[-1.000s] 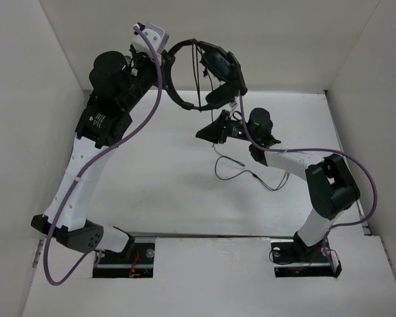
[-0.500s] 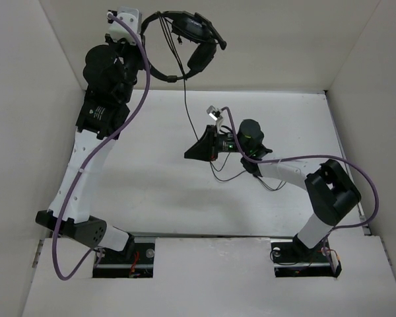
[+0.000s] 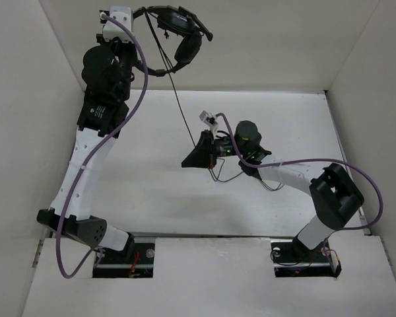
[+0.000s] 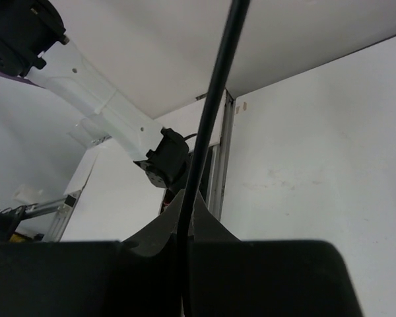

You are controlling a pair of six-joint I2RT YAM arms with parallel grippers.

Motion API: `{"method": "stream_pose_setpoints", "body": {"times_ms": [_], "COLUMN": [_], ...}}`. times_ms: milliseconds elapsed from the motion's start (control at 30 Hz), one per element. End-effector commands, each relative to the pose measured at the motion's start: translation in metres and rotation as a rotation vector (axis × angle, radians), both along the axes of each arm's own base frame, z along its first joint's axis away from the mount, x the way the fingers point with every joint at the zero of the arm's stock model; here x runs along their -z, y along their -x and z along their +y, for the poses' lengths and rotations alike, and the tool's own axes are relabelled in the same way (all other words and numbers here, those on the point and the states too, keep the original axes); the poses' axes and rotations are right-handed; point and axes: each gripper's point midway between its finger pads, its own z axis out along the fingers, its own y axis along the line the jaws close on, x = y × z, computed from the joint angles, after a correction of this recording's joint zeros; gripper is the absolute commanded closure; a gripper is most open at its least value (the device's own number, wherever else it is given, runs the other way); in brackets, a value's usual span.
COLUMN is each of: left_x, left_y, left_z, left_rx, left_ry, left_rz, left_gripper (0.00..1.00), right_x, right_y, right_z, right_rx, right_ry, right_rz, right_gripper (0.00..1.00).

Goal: Wrap the headphones

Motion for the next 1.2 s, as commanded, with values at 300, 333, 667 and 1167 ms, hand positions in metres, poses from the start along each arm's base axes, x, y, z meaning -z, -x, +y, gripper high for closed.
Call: {"method": "stream_pose_setpoints", "body": {"times_ms": [300,333,667,1167], "left_x": [-0.003,0.001,0.058,0.146], "left_y": [-0.012,-0.014,-0.028,-0.028], "left_z": [0.036,0.037,0.041,0.010], "left_rx": [-0.201,-0.205,-0.223,-0.118], "left_ry": [-0.085,-0.096,-0.166,-0.256], "left_rz": [-0.106,-0.097,0.033,0.234], "left_gripper": [1.00,1.00,1.00,1.00], "right_x": [-0.056,-0.057,-0.102,-0.163], "right_y": [-0.008,-0.013,-0.068,-0.116], "right_z": [-0.011,-0.013,-0.039,-0.064], "right_rx": [0.058,0.082,0.363,0.649], "right_ry": [0.120,0.149,0.380,0.558], "right_rz": [-0.326,-0.369,-0.828,-1.269], "right_gripper": [1.00,1.00,1.00,1.00]}}
